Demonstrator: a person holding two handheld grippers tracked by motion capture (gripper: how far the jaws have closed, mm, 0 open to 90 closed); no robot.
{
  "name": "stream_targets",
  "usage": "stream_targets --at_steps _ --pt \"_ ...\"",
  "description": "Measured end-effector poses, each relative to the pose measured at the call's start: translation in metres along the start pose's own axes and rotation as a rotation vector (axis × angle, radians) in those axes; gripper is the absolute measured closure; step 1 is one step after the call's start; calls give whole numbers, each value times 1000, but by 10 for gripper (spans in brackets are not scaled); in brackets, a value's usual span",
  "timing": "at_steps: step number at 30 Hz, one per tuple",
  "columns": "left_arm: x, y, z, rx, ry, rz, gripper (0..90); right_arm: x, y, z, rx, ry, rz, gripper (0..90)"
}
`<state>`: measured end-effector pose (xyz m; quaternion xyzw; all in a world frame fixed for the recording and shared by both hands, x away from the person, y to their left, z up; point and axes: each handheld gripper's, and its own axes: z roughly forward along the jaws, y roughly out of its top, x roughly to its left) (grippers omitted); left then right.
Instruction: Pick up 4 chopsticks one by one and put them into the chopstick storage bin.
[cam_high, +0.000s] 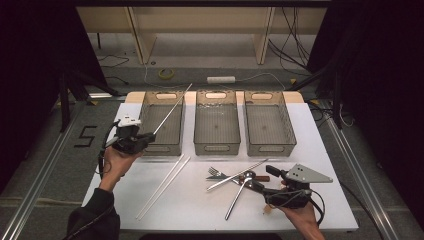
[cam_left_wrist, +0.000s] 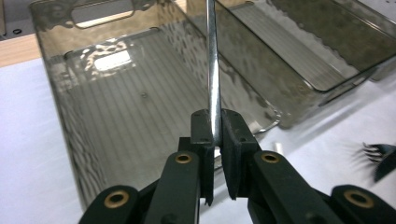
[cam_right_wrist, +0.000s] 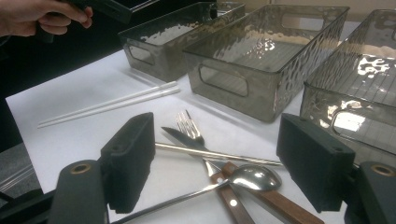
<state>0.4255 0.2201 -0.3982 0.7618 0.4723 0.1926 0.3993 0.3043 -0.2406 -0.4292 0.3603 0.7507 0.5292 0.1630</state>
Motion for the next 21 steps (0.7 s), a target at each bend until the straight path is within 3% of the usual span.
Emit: stream_targets --at_steps 13,21 --pt "21 -5 17 49 63 -44 837 0 0 0 -1 -1 1 291" --pt "30 -5 16 60 98 -69 837 0 0 1 3 -2 0 291"
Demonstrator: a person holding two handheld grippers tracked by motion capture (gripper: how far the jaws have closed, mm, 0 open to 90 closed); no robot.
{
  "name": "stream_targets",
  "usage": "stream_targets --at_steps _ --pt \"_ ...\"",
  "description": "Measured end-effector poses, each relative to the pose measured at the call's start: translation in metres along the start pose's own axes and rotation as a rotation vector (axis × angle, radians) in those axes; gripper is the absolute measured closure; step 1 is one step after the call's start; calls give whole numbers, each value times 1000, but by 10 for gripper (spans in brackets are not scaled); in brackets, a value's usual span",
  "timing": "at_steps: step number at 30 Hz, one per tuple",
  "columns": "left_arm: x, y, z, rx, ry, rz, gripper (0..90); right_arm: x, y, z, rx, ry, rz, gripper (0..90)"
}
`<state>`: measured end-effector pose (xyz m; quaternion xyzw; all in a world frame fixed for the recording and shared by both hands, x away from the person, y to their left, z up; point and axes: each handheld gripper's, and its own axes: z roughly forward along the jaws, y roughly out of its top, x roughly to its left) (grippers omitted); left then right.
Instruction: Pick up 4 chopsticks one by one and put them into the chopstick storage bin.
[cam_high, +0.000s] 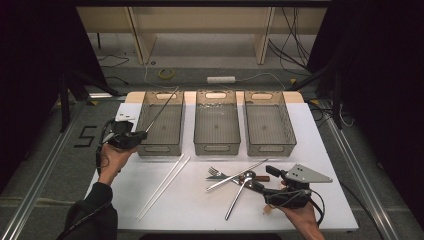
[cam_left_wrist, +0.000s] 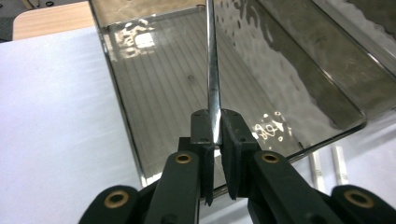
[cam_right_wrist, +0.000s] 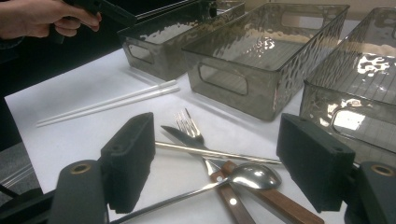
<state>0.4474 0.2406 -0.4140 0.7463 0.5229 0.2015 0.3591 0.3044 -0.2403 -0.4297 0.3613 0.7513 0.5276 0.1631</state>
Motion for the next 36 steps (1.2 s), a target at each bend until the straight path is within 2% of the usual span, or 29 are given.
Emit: stream_targets --at_steps 1,9,13,14,16,18,19,20,21,24,31,36 --pt "2 0 1 2 5 -13 837 0 0 0 0 1 0 291" --pt "7 -1 8 36 21 -32 836 0 0 1 3 -1 0 291" --pt "9 -2 13 36 26 -56 816 0 0 1 7 -1 2 291" --pt "10 -2 14 23 24 -70 735 0 0 1 7 0 1 291" --pt "10 -2 14 25 20 -74 589 0 0 0 6 0 1 291" --pt "9 0 12 15 15 -80 510 0 0 0 5 0 0 291" --pt "8 0 10 11 11 -79 510 0 0 0 5 0 0 291" --pt "7 1 9 7 3 -84 449 0 0 0 4 0 0 292" --pt "6 2 7 0 -10 -90 449 0 0 0 4 0 0 292" --pt "0 3 2 -13 -46 -81 376 1 0 -1 2 3 -2 291" --pt "-26 4 -12 -41 -126 -33 294 0 0 -2 -4 1 -2 291" --pt "-44 3 -20 -56 -175 -1 266 0 0 -2 -5 2 -2 291"
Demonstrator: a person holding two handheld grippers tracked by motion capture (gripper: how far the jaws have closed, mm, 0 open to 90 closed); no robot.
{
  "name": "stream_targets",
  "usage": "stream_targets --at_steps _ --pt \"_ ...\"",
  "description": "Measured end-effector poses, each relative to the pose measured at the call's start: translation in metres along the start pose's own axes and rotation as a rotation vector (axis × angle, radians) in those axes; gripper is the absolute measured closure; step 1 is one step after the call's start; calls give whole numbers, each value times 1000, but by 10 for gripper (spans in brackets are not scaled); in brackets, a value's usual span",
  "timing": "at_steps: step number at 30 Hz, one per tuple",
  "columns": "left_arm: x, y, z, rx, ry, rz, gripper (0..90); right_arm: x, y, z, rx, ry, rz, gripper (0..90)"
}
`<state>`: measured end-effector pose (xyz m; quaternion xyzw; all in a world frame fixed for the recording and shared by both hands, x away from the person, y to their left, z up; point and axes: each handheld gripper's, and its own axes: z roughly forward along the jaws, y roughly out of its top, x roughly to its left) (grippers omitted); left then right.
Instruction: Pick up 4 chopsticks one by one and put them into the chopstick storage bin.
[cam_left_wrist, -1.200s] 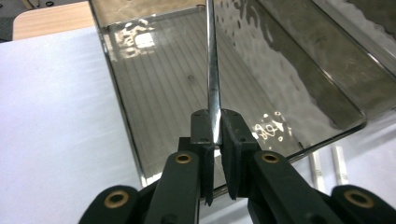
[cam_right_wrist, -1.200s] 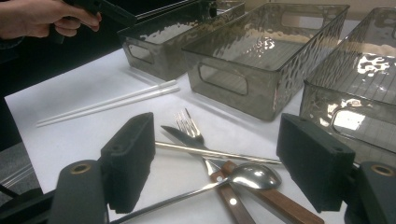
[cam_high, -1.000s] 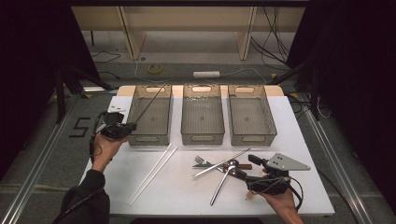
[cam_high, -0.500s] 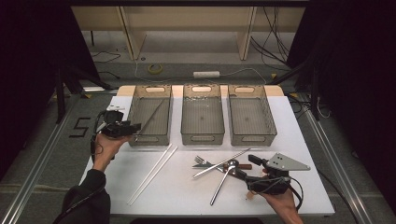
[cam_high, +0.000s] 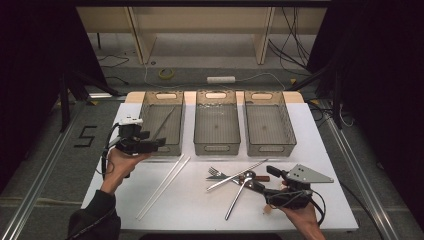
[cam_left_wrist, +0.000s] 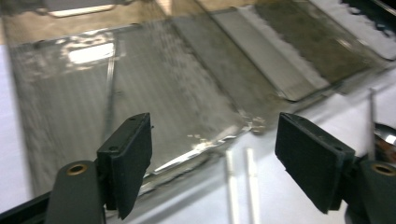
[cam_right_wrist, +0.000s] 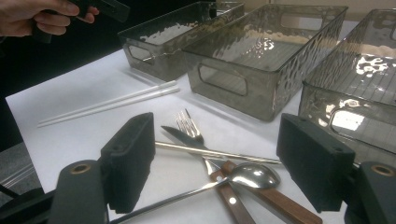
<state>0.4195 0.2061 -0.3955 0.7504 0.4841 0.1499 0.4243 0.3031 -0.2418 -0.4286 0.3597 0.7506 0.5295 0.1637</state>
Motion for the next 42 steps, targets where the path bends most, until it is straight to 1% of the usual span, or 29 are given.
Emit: stream_targets --at_steps 2,6,8,10,13,14,15,16,18,21,23,27,29,32,33,35,37,42 --pt "-9 -1 2 9 -22 26 247 0 0 0 1 0 0 291" --pt "-22 -5 7 28 -57 56 231 1 0 0 3 -1 -1 291" --pt "-29 -8 10 30 -85 54 228 1 0 0 3 -3 -3 291" --pt "-38 -12 13 46 -106 72 214 0 0 0 1 -3 -1 291" --pt "-49 -15 18 59 -132 86 207 0 0 0 2 -4 0 291" --pt "-53 -17 20 64 -138 92 191 0 0 0 1 -4 0 291" --pt "-57 -18 22 70 -144 90 191 0 0 0 1 -4 0 291" --pt "-61 -19 25 80 -153 100 188 0 0 0 1 -3 0 291" --pt "-67 -22 28 86 -158 104 183 0 0 0 0 -1 1 291" --pt "-75 -25 32 109 -167 125 180 0 0 0 -1 -2 3 291" --pt "-80 -26 34 116 -172 129 179 -1 0 0 0 -4 5 291" --pt "-90 -32 40 128 -188 124 174 -1 -1 0 1 -5 9 291" --pt "-95 -36 45 144 -188 135 172 -1 0 1 2 -6 9 291" --pt "-99 -41 50 172 -195 147 172 -1 0 1 1 -5 10 291" --pt "-100 -42 51 176 -196 153 169 -1 0 1 2 -5 10 291" --pt "-102 -43 52 178 -202 149 169 -1 -1 1 3 -6 10 291" --pt "-104 -44 53 183 -205 155 170 -1 -1 1 3 -5 10 291" --pt "-117 -46 57 215 -225 198 186 -2 -1 1 4 -5 15 291"
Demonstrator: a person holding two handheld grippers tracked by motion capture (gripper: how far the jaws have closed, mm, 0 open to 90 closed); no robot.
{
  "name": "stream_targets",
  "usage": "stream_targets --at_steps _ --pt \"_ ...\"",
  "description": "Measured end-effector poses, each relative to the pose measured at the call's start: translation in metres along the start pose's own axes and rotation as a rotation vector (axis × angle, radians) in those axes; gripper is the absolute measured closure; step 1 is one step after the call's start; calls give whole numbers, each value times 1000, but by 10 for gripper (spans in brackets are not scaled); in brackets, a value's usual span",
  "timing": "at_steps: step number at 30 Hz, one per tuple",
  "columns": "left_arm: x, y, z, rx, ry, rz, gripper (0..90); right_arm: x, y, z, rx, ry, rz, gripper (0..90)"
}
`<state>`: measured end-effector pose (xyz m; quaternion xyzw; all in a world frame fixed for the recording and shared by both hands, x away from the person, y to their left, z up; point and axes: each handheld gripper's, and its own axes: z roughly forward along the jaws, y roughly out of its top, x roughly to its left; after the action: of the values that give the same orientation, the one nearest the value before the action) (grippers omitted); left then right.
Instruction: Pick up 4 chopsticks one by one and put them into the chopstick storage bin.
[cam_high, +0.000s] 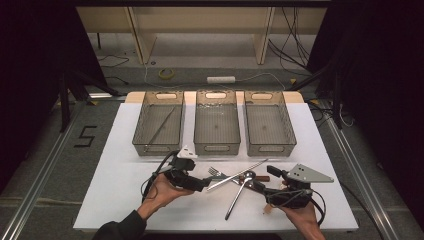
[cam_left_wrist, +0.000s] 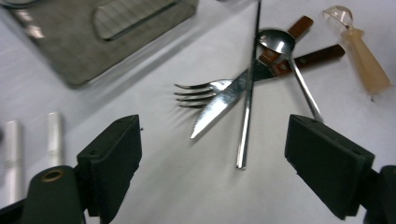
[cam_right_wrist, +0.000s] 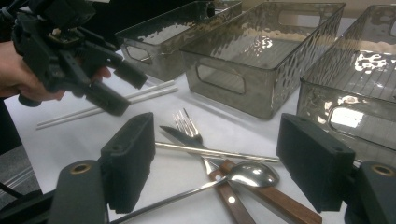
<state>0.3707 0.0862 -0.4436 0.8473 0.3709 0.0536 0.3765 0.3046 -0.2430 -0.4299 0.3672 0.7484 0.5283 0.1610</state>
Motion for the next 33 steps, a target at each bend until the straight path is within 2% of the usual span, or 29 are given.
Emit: stream_targets --at_steps 3,9,19,26,33 --pt "-8 1 4 19 -2 31 193 0 0 0 0 0 1 291" --pt "-13 0 11 49 -15 52 231 0 0 0 2 0 2 291" --pt "-17 0 20 74 -6 82 386 0 0 1 2 1 0 291" --pt "-28 -3 30 122 -14 123 449 0 0 1 3 2 4 291" --pt "-29 -4 39 143 -14 144 560 0 0 0 3 1 5 291"
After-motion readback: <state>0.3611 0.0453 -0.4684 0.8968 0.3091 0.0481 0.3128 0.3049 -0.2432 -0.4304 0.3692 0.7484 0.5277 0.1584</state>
